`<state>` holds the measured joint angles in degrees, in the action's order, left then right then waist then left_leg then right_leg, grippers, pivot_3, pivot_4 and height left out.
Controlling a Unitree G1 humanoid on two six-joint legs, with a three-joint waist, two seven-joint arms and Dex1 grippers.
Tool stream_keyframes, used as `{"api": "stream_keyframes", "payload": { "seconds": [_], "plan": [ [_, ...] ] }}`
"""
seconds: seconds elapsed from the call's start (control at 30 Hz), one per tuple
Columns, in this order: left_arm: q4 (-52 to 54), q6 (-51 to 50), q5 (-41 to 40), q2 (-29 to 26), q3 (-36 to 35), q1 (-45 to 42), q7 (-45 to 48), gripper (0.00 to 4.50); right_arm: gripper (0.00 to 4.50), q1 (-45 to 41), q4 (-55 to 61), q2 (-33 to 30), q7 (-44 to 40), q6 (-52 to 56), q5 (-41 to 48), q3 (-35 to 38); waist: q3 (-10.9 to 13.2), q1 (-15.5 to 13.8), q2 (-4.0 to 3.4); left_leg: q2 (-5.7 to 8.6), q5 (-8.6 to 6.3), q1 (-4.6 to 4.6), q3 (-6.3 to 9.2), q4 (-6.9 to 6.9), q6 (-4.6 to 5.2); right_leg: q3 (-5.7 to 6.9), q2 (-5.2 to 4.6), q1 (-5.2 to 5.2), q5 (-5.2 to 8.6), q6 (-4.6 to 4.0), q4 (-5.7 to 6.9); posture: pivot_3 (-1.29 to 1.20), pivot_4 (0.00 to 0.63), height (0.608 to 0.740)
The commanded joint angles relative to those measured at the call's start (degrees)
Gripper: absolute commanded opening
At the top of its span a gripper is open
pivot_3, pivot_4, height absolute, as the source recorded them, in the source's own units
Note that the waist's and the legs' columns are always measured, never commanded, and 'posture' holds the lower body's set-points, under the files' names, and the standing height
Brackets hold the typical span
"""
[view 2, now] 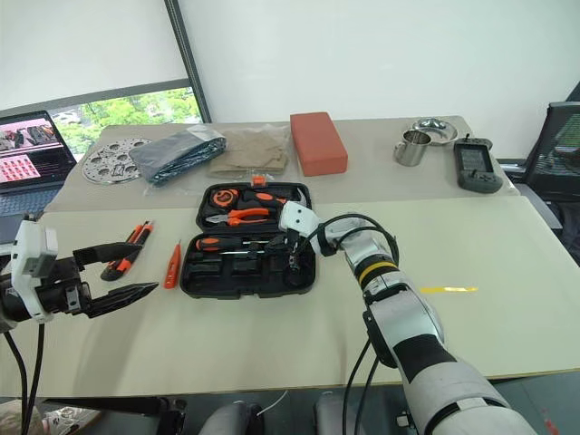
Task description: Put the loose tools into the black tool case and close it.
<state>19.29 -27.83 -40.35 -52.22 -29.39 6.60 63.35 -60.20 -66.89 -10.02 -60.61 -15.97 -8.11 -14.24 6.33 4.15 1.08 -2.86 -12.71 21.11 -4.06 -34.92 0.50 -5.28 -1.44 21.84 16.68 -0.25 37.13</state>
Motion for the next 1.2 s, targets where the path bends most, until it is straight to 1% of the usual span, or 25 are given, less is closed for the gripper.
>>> {"api": "stream_keyframes", "payload": {
  "seconds": [0.03,0.13,0.2,0.27,0.3,0.43,0.6,0.67,0.73,0.8,0.9,1.03,1.2],
  "plan": [
    [0.0,1.2,0.7,-0.1,-1.9,-1.4,-1.8,4.5,0.04,1.6,-0.4,-0.2,-0.7,0.7,-1.5,-0.9,0.0,0.0,0.05,0.0,0.0,-0.03,0.0,0.0,0.0,0.01,0.0,-0.04,0.0,0.0,-0.01,0.0,0.15,0.74],
    [-1.0,1.1,1.9,1.0,-2.9,-1.3,-5.2,4.5,0.04,1.0,3.6,0.5,-5.3,0.4,6.0,4.7,0.0,0.0,0.06,0.0,0.0,-0.03,0.0,0.0,0.0,0.03,-0.01,-0.06,0.0,0.0,-0.02,0.0,0.15,0.74],
    [-1.6,1.0,2.6,1.6,-3.2,-1.3,-6.9,4.5,0.04,1.1,6.0,0.6,-7.3,1.4,8.5,6.6,0.0,0.0,0.05,0.0,0.0,0.05,0.0,0.01,0.0,0.04,-0.01,0.02,0.0,0.0,-0.03,0.0,0.15,0.74],
    [-3.2,2.8,5.4,3.2,-3.3,-2.1,-11.0,4.5,0.61,1.7,10.9,0.3,-8.5,3.9,11.7,8.6,0.0,0.1,0.03,-0.01,0.0,0.21,0.0,0.07,0.0,0.0,0.0,0.22,0.0,0.0,0.0,0.0,0.15,0.74],
    [-4.6,4.1,7.9,4.3,-3.0,-2.8,-14.2,4.5,0.81,2.4,14.8,0.0,-9.0,5.7,13.6,9.6,0.0,0.1,0.02,-0.01,0.0,0.26,0.0,0.09,0.0,0.01,-0.01,0.28,0.0,0.0,0.01,0.0,0.15,0.74],
    [-9.3,6.1,13.2,6.7,-1.4,-5.1,-20.9,4.5,2.21,7.3,29.6,-1.9,-9.4,13.1,17.7,10.5,0.0,-0.2,0.03,-0.05,-0.01,0.32,0.09,0.18,-0.01,0.11,-0.05,0.32,0.0,0.0,0.0,0.0,0.15,0.74],
    [-11.2,5.4,17.2,10.6,4.2,-7.0,-25.8,4.5,3.92,15.4,49.9,-5.9,-6.5,23.6,20.7,10.2,0.0,-1.0,0.03,-0.02,-0.04,0.52,0.2,0.17,-0.07,0.41,-0.31,0.33,-0.01,0.03,-0.01,0.0,0.15,0.74],
    [-11.0,4.3,18.7,12.8,6.7,-8.5,-29.1,4.5,4.48,18.5,56.6,-7.3,-4.3,27.4,21.2,10.3,0.0,-1.4,0.04,0.0,-0.04,0.7,0.21,0.15,-0.07,0.45,-0.38,0.4,-0.03,0.06,-0.01,0.0,0.15,0.74],
    [-10.5,3.7,20.1,14.2,8.9,-9.3,-30.9,4.5,4.48,21.3,62.1,-9.0,-3.4,30.6,21.9,10.1,0.0,-1.6,0.05,0.01,-0.04,0.74,0.22,0.11,-0.06,0.48,-0.39,0.4,-0.05,0.09,-0.03,0.0,0.15,0.74],
    [-10.4,1.5,20.7,16.5,9.7,-10.9,-34.6,4.5,4.48,24.3,67.3,-11.3,-3.4,33.4,23.3,10.3,0.0,-1.7,0.06,0.01,-0.04,0.76,0.23,0.09,-0.06,0.49,-0.33,0.41,-0.05,0.09,-0.06,0.0,0.15,0.74],
    [-9.4,-1.9,22.2,19.3,12.6,-12.6,-38.5,4.5,4.48,28.4,73.4,-15.5,-2.6,37.9,25.3,11.9,0.0,-1.8,0.07,0.01,-0.04,0.76,0.24,0.06,-0.06,0.49,-0.23,0.39,-0.04,0.09,-0.18,0.0,0.15,0.74],
    [-11.0,-7.5,23.4,21.3,15.4,-15.8,-42.0,4.5,4.48,30.8,76.6,-18.7,-1.0,40.5,27.0,13.2,0.0,-1.7,0.1,0.03,-0.03,0.75,0.22,-0.01,-0.05,0.39,-0.08,0.39,-0.04,0.09,-0.2,0.0,0.15,0.74],
    [-12.0,-14.1,23.0,23.3,19.1,-18.5,-43.2,4.5,4.48,31.7,79.5,-21.1,0.5,42.8,29.2,14.4,0.0,-1.6,0.12,0.07,-0.03,0.68,0.24,-0.07,-0.04,0.24,0.29,0.38,-0.03,0.1,-0.15,0.0,0.15,0.74]
  ]
}}
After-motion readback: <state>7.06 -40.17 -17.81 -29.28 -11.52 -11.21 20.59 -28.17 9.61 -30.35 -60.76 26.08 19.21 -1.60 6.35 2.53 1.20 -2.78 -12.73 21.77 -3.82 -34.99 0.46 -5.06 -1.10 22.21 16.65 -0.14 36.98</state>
